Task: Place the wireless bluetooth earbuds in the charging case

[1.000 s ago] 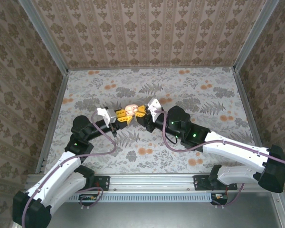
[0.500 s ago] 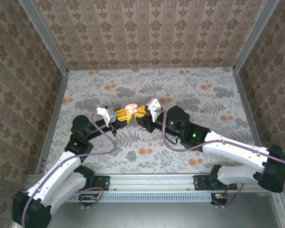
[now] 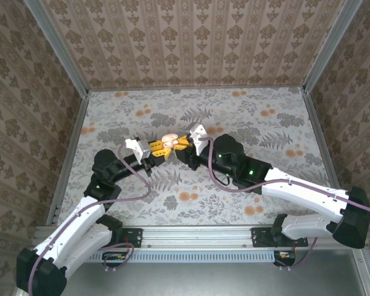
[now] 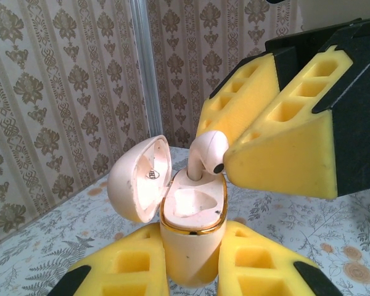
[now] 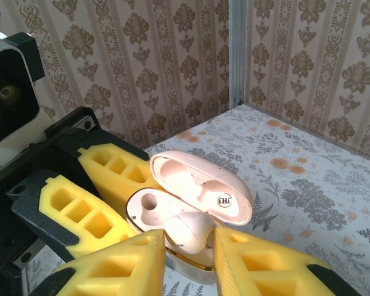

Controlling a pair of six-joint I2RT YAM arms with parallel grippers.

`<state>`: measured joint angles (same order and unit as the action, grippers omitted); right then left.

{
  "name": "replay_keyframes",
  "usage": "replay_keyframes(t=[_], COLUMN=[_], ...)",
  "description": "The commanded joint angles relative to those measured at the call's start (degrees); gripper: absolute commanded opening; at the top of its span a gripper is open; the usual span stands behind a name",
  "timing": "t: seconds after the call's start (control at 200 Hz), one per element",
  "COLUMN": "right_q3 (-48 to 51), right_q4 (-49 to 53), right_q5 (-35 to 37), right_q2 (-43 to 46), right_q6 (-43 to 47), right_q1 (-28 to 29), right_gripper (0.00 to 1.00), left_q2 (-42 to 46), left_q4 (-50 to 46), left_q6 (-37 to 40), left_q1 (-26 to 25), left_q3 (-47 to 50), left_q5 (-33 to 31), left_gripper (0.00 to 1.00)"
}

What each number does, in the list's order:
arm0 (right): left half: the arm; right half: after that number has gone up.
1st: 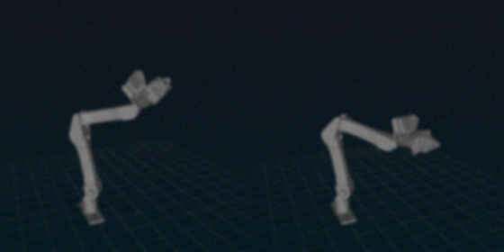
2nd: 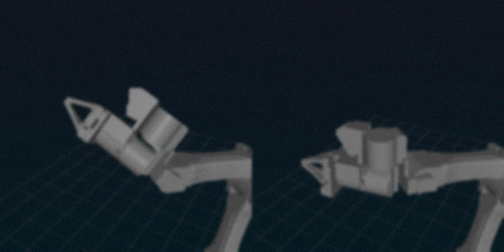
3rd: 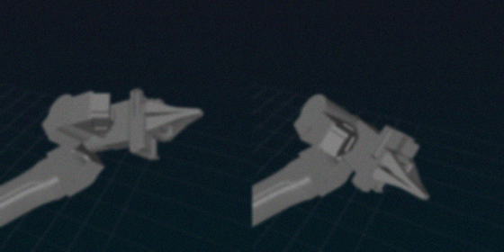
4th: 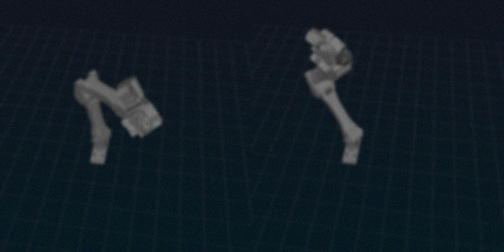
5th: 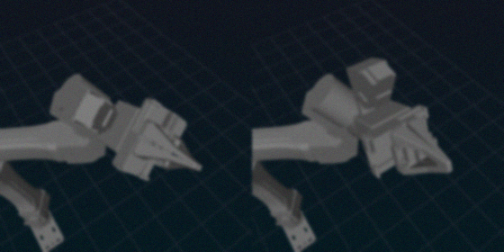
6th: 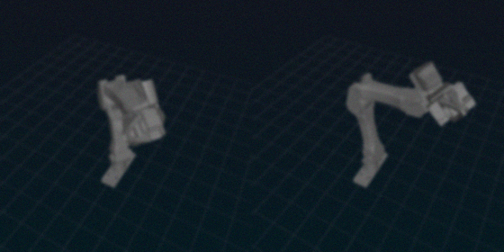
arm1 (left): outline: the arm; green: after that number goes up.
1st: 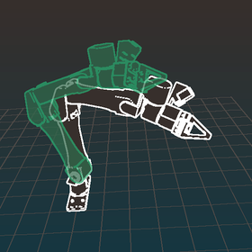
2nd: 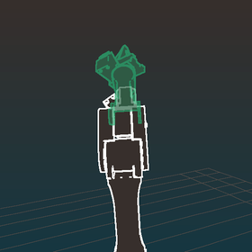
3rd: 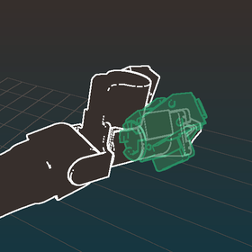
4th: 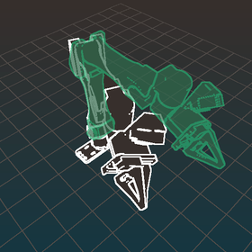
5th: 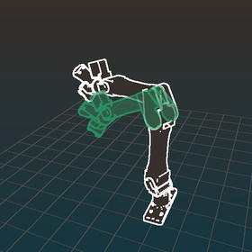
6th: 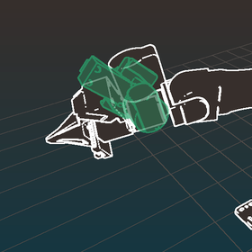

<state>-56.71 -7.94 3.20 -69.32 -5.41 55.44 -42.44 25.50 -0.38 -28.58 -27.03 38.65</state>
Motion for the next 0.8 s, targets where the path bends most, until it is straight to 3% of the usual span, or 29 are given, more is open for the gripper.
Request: replay_keyframes(t=[0.0, 0.255, 0.795], right_q3=[-1.85, -6.87, -11.34], right_q4=[6.20, 13.95, 20.77], right_q5=[-2.01, -5.75, -14.95], right_q2=[-1.64, -4.04, -8.02], right_q6=[-2.40, -3.94, -7.95], right_q1=[-0.93, -2.29, -5.96], right_gripper=[0.27, 0.26, 0.25], left_q2=[0.69, 0.67, 1.57], left_q4=[4.58, 3.63, 1.92], left_q6=[-0.41, 0.12, -0.10], left_q1=[-0.87, -0.87, -1.14], left_q3=[-2.17, -2.07, -1.52], left_q5=[1.77, 2.74, 3.53], left_gripper=[0.00, 0.00, 0.00])
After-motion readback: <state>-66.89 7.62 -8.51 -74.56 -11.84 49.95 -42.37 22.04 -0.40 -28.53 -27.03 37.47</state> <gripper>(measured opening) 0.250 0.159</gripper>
